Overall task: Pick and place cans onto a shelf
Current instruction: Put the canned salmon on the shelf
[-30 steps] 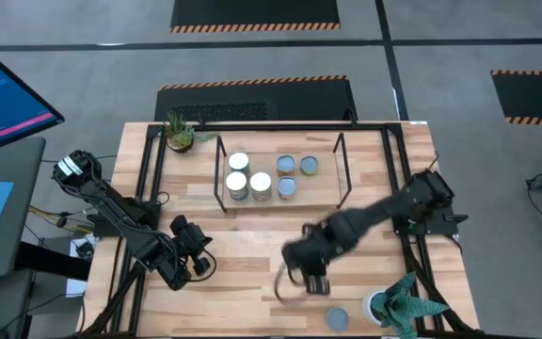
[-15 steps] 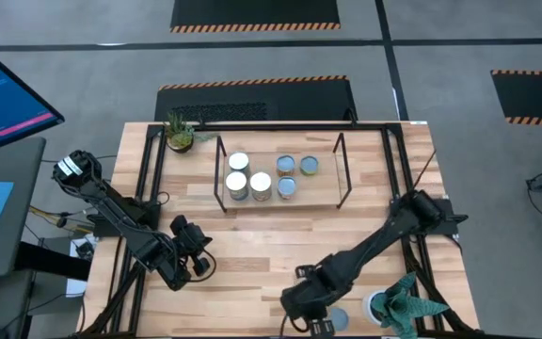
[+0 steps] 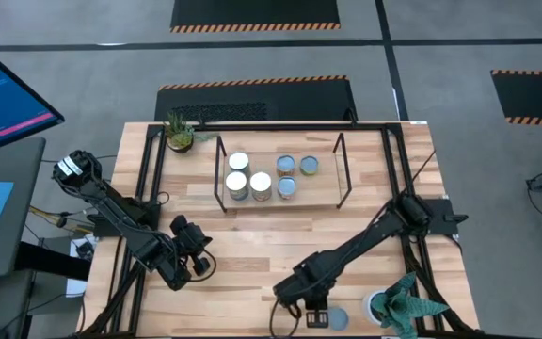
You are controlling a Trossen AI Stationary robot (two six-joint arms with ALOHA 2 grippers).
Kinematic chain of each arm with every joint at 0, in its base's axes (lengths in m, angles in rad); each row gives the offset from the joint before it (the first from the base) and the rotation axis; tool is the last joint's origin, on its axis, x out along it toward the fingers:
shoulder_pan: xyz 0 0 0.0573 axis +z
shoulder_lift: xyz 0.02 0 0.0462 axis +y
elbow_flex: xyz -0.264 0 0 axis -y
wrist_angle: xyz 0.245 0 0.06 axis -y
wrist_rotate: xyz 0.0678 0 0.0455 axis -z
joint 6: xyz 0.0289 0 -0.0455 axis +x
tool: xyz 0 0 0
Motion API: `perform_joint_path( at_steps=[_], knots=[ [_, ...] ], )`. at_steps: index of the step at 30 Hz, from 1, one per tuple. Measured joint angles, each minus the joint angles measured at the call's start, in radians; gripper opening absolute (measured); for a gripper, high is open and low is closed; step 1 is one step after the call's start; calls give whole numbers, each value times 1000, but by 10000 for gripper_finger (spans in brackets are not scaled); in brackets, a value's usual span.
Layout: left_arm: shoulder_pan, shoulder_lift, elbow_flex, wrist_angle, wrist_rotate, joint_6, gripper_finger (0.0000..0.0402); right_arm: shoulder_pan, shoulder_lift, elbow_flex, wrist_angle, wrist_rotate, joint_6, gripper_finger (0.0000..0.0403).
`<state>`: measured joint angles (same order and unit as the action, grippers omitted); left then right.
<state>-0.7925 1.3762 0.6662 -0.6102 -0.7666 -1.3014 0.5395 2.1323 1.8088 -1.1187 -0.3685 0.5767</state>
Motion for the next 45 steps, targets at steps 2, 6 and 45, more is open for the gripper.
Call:
perform_joint_path(
  at_steps=[2, 6, 45],
  knots=[
    [0, 0, 0, 0, 0, 0, 0, 12, 0, 0, -3, 30, -28, 102],
    [0, 0, 0, 0, 0, 0, 0, 46, -2, 0, -14, 70, -62, 102],
    [0, 0, 0, 8, 1, -5, 0, 187, 0, -152, 39, 211, -42, 102]
  ],
)
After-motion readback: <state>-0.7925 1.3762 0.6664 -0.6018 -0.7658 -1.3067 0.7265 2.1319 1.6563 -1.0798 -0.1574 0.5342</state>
